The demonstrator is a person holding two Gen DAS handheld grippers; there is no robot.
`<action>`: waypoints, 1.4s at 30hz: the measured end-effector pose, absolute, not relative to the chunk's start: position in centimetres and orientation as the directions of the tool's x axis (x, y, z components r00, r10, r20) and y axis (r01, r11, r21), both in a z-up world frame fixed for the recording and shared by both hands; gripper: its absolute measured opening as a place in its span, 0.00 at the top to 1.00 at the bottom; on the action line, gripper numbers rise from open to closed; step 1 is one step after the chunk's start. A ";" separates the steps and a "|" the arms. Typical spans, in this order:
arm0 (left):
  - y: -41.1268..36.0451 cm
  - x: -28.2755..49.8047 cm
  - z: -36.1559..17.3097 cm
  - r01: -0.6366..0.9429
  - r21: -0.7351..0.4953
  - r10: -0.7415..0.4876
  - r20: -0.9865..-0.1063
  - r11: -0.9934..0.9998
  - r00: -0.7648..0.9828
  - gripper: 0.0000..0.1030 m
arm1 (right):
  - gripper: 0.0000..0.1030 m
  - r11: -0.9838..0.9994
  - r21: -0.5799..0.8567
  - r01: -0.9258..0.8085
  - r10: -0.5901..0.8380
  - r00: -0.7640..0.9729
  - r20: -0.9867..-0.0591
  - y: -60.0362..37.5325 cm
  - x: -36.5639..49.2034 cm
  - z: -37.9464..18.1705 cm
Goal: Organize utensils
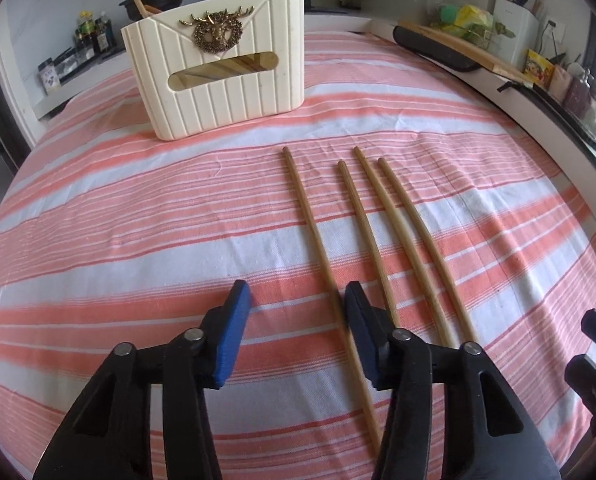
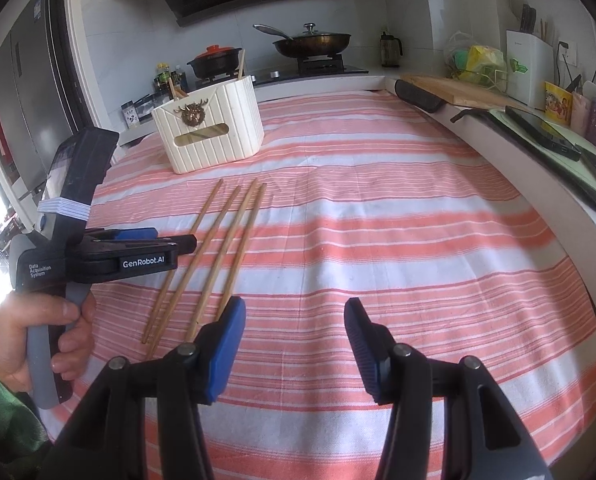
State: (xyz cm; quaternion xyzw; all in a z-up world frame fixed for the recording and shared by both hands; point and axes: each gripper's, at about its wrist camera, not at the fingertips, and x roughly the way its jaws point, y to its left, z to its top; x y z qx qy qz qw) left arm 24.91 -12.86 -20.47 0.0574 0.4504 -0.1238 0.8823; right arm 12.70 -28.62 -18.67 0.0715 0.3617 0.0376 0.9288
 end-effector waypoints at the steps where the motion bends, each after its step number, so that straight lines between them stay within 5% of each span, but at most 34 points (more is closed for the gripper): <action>1: -12.7 24.9 -20.4 0.265 -0.010 -0.164 -0.808 0.964 0.566 0.68 | 0.49 0.986 0.168 -0.017 0.128 0.729 -0.673 -28.6 12.9 -18.8; 4: -12.0 25.0 -20.4 0.250 0.003 -0.146 -0.808 0.968 0.571 0.90 | 0.58 0.981 0.194 -0.028 0.157 0.701 -0.695 -28.4 13.8 -18.9; 7: -10.9 24.8 -20.4 0.238 -0.005 -0.144 -0.809 0.971 0.571 0.93 | 0.66 0.976 0.212 -0.047 0.188 0.672 -0.716 -27.8 15.2 -19.1; 18: -5.4 22.6 -20.5 0.148 -0.029 -0.110 -0.809 0.989 0.577 0.93 | 0.81 0.961 0.258 -0.098 0.267 0.559 -0.785 -25.1 20.7 -20.9; 22: -4.2 22.3 -20.6 0.130 -0.039 -0.108 -0.809 0.991 0.578 0.93 | 0.83 0.982 0.133 -0.137 0.187 0.547 -0.816 -23.3 21.1 -20.8; 24: -3.7 22.3 -20.6 0.120 -0.052 -0.112 -0.809 0.991 0.578 0.93 | 0.92 0.988 0.037 -0.151 0.115 0.550 -0.827 -22.2 21.2 -20.7; 28: -2.2 22.1 -20.5 0.081 -0.058 -0.094 -0.811 0.995 0.577 0.95 | 0.93 0.986 -0.092 -0.138 0.006 0.582 -0.813 -21.2 20.9 -20.7; 42: 2.8 19.0 -20.7 -0.041 -0.107 -0.062 -0.803 0.993 0.593 0.94 | 0.93 0.997 -0.074 0.001 -0.061 0.571 -0.819 -24.9 17.3 -20.6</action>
